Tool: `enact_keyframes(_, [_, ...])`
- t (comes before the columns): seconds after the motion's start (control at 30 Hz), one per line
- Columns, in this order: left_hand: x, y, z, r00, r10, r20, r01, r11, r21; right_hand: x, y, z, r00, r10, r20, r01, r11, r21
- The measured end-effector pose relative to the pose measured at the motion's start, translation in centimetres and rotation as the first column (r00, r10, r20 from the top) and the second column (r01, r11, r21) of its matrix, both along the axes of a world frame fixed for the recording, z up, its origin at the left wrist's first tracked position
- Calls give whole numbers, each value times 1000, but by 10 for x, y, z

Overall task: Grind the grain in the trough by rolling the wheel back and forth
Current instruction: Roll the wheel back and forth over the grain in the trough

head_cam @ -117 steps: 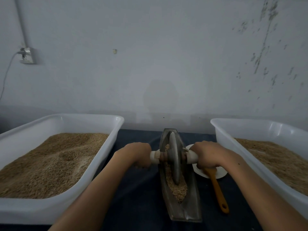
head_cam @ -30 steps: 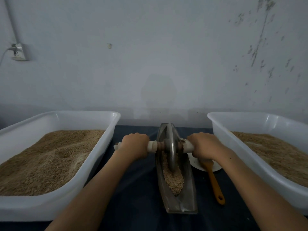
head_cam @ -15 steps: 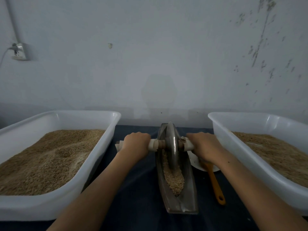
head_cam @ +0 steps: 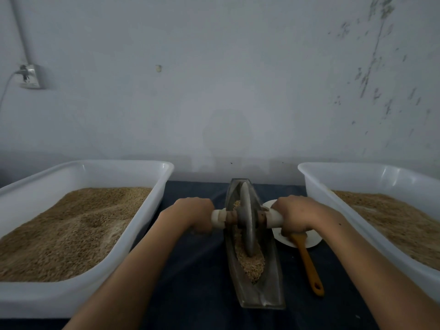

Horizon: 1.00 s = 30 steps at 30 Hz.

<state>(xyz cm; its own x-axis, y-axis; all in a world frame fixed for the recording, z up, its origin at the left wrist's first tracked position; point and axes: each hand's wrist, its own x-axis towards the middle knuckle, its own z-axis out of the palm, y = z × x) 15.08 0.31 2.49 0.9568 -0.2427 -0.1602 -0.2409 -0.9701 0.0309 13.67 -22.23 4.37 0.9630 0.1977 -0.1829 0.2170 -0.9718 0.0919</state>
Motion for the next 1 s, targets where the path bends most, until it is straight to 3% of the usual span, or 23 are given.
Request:
enact_keyframes(0.1, [1,-1,-3,997,10,73,-9,1000,-17,-2,2,-1,999,-9,39,9,1000,3])
enact_keyframes(0.27, [4,-1,-14,951,24,310,-11,999,-44,-3,5,-11,946,27,322,-37,999,25])
enact_keyframes(0.37, [4,1,-19,916,34,400,-1,997,-82,-2,7,-14,909,47,414,-57,998,11])
enact_keyframes(0.5, [5,1,-16,958,13,288,1,999,-49,-2,7,-13,921,49,387,-52,999,-2])
enact_keyframes(0.67, [3,1,-3,999,25,-33,-27,999,-45,-3,5,-1,991,27,134,-22,999,-37])
enact_keyframes(0.73, [2,0,-1,996,9,-87,-13,999,-51,-3,3,2,999,11,45,-10,1000,-15])
enact_keyframes(0.87, [1,0,-1,1000,9,-13,-10,999,-37,-3,2,1,1000,3,30,-3,1000,1])
enact_keyframes(1.0, [2,-2,-7,984,28,178,-26,1000,-18,0,1,-8,977,33,212,-37,999,16])
